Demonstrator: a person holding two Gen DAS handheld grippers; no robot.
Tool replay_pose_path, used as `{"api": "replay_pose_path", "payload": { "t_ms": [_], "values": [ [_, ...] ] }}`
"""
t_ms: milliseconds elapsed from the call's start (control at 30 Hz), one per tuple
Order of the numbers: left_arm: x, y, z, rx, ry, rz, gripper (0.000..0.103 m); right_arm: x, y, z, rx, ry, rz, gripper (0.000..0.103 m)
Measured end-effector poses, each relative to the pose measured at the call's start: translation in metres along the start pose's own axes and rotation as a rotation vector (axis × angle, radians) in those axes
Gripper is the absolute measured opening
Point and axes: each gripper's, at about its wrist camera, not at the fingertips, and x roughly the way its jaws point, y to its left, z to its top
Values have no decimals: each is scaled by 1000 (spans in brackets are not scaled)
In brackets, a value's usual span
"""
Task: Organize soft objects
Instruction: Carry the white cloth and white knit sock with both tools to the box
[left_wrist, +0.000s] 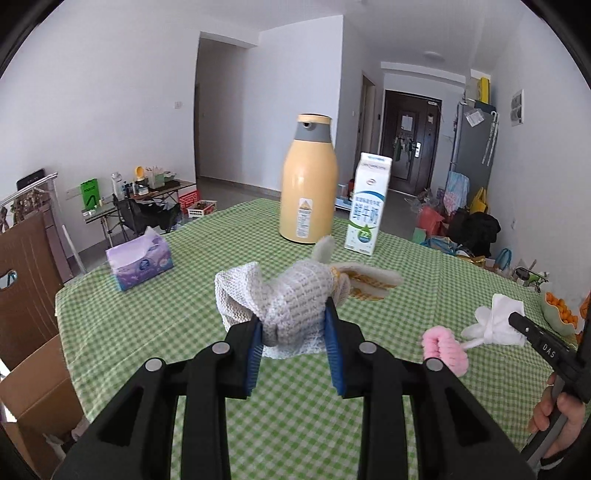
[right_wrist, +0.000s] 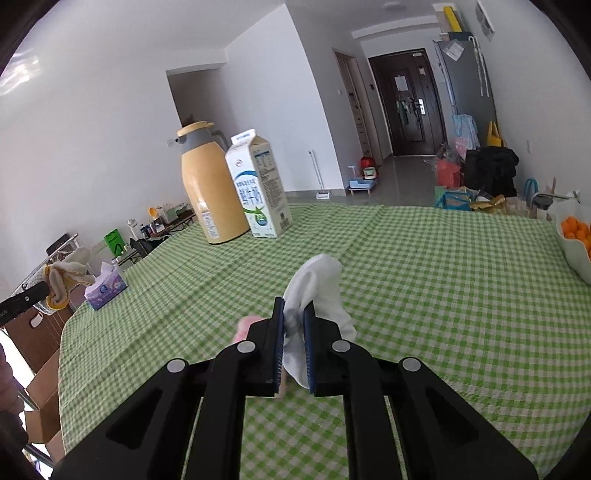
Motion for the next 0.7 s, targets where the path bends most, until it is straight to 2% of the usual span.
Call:
{"api": "replay_pose_path", "payload": {
  "t_ms": [167,333,500,633,700],
  "values": [
    [-34,69,-5,-89,-41,67,28,8,68,9,-88,8,80,10],
    [-61,139,-25,-165,-40,145,28,21,150,4,-175,38,197,10],
    [-86,215,-59,-238,-13,244,28,38,249,-21,-288,96,336,10],
    [-99,278,-91,-266,38,393,28,52,334,-50,-376,170,465,10],
    [-108,312,-107,-310,67,443,28,55,375,-65,-424,202,539,10]
  ]
}}
